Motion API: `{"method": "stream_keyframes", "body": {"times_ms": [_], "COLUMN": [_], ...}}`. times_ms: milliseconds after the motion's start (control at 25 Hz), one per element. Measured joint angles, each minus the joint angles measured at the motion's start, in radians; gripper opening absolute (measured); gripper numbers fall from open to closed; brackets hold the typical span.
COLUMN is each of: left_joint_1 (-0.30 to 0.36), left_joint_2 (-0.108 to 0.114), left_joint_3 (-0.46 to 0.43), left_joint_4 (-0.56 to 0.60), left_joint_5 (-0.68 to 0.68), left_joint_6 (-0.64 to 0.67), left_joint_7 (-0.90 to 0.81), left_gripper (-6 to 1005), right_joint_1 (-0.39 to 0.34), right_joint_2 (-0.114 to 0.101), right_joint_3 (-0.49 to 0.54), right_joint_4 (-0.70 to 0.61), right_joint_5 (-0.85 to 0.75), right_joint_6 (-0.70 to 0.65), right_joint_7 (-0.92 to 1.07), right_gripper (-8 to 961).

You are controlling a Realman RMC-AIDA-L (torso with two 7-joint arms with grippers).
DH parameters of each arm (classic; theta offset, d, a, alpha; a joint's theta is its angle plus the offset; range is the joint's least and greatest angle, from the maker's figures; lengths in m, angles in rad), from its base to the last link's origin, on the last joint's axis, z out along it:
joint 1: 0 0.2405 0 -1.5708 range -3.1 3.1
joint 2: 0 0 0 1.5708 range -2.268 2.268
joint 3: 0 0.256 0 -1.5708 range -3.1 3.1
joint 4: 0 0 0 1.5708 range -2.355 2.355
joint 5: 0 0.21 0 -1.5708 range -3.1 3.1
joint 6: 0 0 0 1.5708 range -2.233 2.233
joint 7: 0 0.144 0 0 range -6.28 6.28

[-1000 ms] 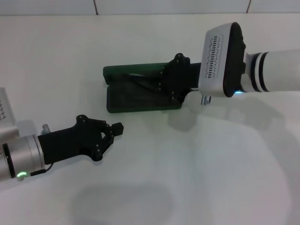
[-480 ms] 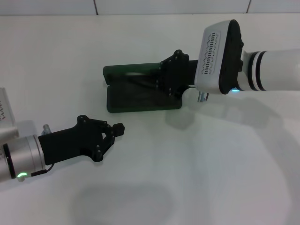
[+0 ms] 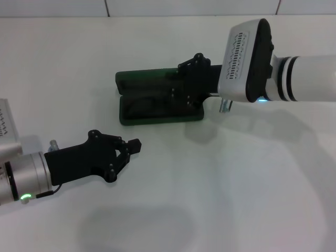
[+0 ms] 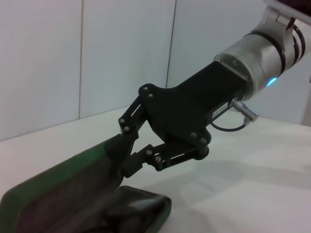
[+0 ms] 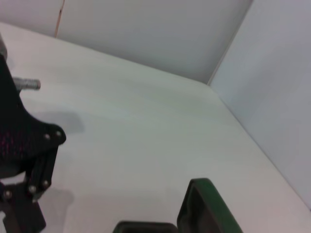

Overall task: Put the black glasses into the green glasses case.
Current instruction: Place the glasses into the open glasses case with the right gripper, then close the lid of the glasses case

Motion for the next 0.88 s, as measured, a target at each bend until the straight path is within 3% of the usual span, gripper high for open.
{"method": "stream_keyframes", "body": {"times_ms": [160,360,480,520,560,680,880], "left_joint_1": [0.0,-0.001,-0.009,-0.013,-0.019,-0.036,-0.059], "left_joint_2": [-0.001,-0.001,-0.001,-0.001,-0.001,-0.002,-0.003], "left_joint_3": [0.0,-0.003,-0.005,-0.006,-0.007,-0.007,-0.008], "left_joint_4": [0.0,0.0,0.0,0.0,0.0,-0.001,-0.003], "left_joint_5": [0.002,0.002,0.0,0.0,-0.001,-0.002,-0.005], "left_joint_6": [0.0,0.0,-0.001,-0.001,-0.001,-0.009,-0.042], "left_joint_7": [0.0,0.0,-0.001,-0.001,-0.006,-0.015,-0.035], "left_gripper": [30,30,31,31,31,31,32], "right_joint_1": [-0.033,-0.141,-0.205,-0.245,-0.245,-0.308,-0.358], "right_joint_2": [0.0,0.0,0.0,-0.001,-0.001,-0.005,-0.013], "right_joint_3": [0.005,0.036,0.11,0.185,0.185,0.326,0.503], "right_joint_4": [-0.023,-0.105,-0.137,-0.139,-0.139,-0.116,-0.021], "right_joint_5": [0.021,0.035,0.041,0.042,0.042,0.043,0.039], "right_joint_6": [-0.012,-0.022,-0.075,-0.163,-0.163,-0.334,-0.555], "right_joint_7": [0.0,0.0,0.0,-0.001,-0.001,-0.006,-0.052], "right_gripper": [243,260,269,273,276,286,302]}}
